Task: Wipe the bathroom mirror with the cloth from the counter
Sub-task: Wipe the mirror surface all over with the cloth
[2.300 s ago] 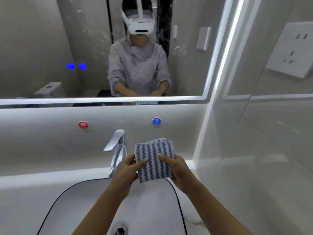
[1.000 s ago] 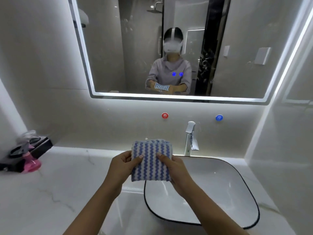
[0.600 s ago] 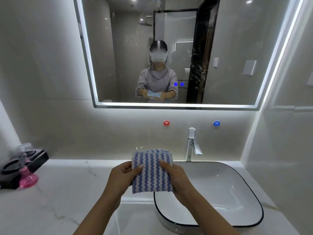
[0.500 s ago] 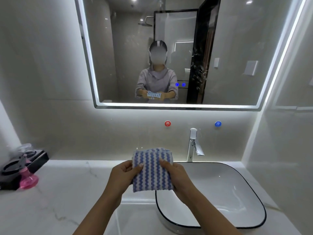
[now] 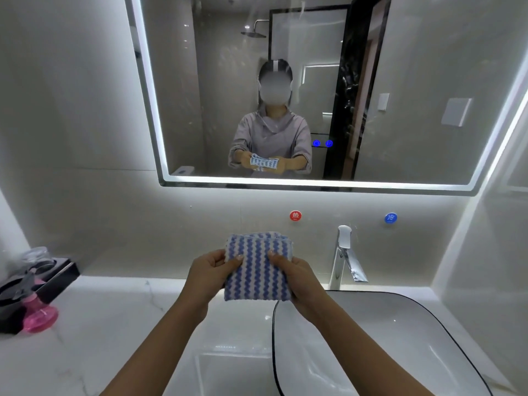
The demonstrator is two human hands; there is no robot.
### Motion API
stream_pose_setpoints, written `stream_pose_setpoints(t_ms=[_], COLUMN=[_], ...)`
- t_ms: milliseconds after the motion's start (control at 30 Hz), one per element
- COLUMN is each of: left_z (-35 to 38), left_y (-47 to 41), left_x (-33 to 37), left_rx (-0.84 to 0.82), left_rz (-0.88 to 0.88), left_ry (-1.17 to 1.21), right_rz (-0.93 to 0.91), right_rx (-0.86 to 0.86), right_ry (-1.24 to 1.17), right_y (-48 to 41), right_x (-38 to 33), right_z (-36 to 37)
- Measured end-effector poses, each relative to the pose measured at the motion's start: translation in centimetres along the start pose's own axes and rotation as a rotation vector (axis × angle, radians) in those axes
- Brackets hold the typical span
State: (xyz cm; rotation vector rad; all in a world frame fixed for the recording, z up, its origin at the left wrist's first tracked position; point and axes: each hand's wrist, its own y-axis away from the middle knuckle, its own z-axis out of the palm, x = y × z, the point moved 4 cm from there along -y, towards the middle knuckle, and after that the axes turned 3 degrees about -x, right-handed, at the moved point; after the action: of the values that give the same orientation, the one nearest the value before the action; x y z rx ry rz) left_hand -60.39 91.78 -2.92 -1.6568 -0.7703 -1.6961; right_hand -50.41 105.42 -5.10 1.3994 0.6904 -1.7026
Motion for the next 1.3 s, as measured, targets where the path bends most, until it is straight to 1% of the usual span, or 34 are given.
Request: stream_pose_setpoints(t_ms=[200, 500, 667, 833, 1000, 1167, 1300], left_z=[0.0, -1.4, -3.7, -7.5, -11.9, -15.1, -16.5], left_y=[-4.4, -8.7, -10.5, -12.1, -13.8, -14.9, -15.1], left_x=[0.4, 0.1, -0.1, 0.0, 0.5, 0.7, 0.9], left_rx=[0.005, 0.003, -0.033, -0.065, -0.104, -0.169, -0.202], left_rz=[0.010, -0.002, -0.023, -0.039, -0.040, -0.053, -0.013], left_ry=[-0.012, 0.009, 0.054, 0.071, 0.052, 0.020, -0.028], right_rz=[0.004, 0.011, 0.007, 0.000, 0.021, 0.073, 0.114], right_rx=[-0.005, 0.004, 0.026, 0.040, 0.024, -0.081, -0.093], right_ry=[-0.026, -0.031, -0.017, -0.028, -0.150, -0.379, -0.427], right_y=[-4.6, -8.3, -9.6, -10.7, -11.8, -11.8, -11.9], right_x=[-1.0, -0.9, -0.9, -0.5, 0.2, 0.7, 0.9], right_z=[-0.4, 0.7, 2.8, 6.9, 11.5, 15.5, 17.0])
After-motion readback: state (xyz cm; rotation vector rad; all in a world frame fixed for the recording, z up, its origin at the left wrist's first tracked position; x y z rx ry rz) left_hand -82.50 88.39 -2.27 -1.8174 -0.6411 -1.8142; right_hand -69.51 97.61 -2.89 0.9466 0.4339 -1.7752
